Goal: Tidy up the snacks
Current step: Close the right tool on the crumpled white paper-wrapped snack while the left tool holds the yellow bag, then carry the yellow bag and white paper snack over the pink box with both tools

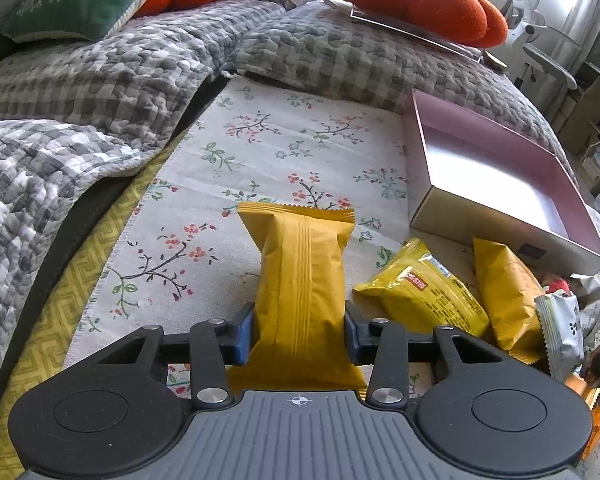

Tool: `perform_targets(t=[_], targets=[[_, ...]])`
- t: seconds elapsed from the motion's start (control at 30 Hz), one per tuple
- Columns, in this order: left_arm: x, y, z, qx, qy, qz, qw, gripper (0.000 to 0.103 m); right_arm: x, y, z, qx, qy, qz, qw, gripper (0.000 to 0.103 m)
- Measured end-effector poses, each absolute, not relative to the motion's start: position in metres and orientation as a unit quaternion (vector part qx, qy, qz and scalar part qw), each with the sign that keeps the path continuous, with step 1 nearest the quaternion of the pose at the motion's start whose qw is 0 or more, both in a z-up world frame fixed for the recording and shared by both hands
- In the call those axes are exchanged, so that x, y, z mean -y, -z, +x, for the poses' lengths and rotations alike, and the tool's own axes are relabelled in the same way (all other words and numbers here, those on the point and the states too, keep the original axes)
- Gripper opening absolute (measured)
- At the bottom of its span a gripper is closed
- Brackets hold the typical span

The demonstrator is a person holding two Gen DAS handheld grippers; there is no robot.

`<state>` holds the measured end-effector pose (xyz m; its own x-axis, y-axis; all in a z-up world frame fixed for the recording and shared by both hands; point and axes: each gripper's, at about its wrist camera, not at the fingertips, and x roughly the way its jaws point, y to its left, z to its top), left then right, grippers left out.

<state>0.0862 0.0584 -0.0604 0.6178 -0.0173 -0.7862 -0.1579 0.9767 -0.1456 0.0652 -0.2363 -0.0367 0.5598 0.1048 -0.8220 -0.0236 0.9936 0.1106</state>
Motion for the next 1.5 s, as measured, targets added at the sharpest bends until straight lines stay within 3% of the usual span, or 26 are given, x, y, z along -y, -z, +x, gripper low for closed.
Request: perform_targets(t=[1.5], targets=[[-0.043,0.005,0.059,-0.374,0.014,-0.136,0.917,0.036,0.262,-0.007,0.033,-0.379,-0.075,0.099,0.917,0.041]])
